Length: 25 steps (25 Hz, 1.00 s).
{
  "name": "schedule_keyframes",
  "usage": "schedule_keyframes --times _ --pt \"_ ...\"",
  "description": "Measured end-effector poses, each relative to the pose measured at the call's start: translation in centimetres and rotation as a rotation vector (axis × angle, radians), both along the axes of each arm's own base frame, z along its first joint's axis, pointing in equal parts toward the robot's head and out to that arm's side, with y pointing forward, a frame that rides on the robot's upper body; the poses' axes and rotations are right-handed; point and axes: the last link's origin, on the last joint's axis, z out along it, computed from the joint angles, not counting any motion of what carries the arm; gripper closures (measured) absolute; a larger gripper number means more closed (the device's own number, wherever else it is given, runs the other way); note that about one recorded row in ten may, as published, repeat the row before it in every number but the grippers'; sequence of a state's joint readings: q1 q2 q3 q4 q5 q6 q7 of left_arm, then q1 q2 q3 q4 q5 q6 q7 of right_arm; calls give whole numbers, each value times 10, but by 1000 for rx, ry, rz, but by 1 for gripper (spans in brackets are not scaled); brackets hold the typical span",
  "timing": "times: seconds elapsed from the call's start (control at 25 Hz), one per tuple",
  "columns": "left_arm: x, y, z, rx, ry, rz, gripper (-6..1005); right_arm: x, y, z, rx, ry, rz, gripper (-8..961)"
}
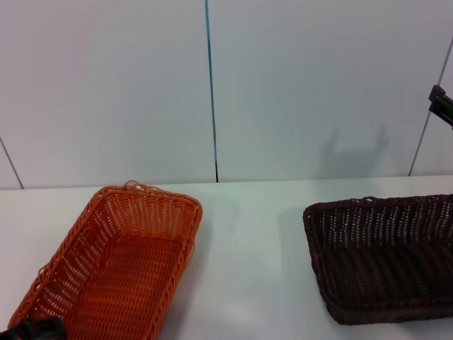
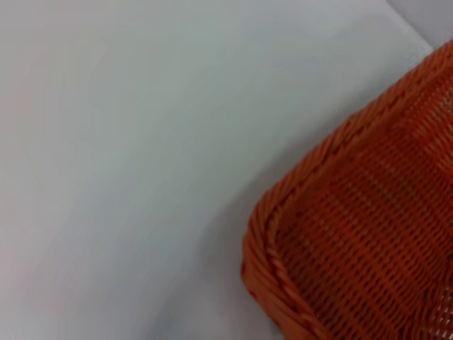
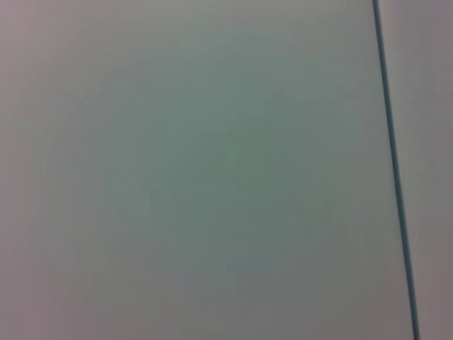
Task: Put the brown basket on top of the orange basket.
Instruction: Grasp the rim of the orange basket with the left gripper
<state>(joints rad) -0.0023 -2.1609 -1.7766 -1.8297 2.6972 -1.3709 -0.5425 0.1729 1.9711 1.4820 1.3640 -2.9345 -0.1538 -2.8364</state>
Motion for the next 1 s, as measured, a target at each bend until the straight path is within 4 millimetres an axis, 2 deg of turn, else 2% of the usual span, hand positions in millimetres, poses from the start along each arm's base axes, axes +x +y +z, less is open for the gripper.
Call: schedule_keyframes --times 0.08,0.2,0.4,0.68,1.0 --pt "0 1 -2 -6 -2 -1 87 0 0 0 1 1 0 31" --pt "4 13 -17 -46 -13 -21 87 0 0 0 1 1 -1 31" --pt "5 25 -25 -59 -13 -44 88 0 -1 -1 -1 3 0 31" --pt "-9 39 -42 -88 -10 -45 88 0 -3 -2 2 10 3 32" --pt "-23 47 -50 -119 0 -31 167 -5 -6 1 12 16 19 32"
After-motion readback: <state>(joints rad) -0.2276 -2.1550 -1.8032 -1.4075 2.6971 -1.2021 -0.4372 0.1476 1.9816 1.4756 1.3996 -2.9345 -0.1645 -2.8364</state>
